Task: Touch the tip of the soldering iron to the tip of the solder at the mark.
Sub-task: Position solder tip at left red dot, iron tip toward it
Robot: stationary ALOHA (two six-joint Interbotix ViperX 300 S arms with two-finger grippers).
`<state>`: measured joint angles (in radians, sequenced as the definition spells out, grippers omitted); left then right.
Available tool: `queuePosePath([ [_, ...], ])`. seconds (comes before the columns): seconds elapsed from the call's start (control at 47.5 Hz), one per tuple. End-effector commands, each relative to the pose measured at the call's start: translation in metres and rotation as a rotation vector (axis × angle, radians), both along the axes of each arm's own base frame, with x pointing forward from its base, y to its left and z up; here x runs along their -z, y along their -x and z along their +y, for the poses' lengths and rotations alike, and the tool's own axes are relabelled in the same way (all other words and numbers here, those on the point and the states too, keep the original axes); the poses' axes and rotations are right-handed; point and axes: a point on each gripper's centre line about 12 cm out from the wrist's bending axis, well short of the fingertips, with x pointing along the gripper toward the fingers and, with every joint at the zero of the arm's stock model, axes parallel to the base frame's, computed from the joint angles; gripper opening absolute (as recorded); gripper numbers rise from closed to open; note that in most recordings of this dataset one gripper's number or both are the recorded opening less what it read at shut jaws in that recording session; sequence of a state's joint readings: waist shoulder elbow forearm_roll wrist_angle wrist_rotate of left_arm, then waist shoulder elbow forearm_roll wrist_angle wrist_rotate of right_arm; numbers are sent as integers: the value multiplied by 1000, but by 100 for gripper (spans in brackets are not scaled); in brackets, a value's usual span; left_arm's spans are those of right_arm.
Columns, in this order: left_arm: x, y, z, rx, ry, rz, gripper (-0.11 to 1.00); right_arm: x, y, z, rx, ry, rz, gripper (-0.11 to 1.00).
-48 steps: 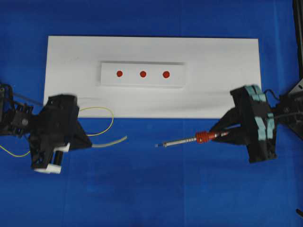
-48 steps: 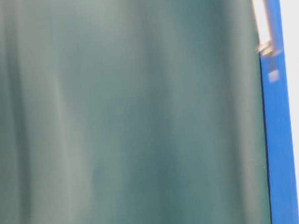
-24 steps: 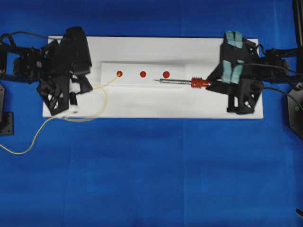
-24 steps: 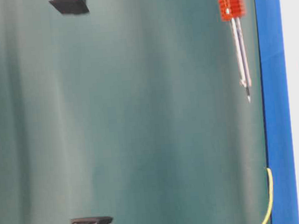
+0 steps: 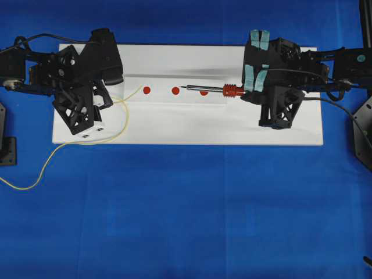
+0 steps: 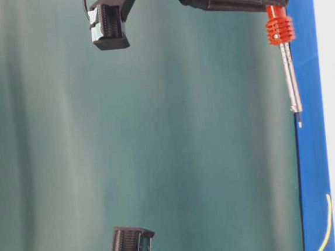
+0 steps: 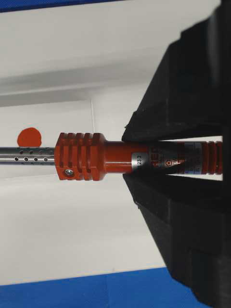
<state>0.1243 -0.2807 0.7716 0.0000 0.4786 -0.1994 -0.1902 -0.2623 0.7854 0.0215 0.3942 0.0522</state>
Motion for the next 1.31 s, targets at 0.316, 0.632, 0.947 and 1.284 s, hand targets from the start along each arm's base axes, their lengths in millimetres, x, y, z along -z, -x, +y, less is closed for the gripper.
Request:
queuePosePath([
  [0.316,0,-15,-1,9,0,0,1,-12,-7,-3,2,10,-37,6],
  [0.632,14,-24,0,16,-1,40,1,-9,-9,-3,1,5,-15,6],
  [0.947,16,-23,0,15,1,51,1,-8,-10,-3,1,5,-13,6],
  [1.284,15,-24,0,15,1,49,1,-8,-25,-5,-1,0,11,6],
])
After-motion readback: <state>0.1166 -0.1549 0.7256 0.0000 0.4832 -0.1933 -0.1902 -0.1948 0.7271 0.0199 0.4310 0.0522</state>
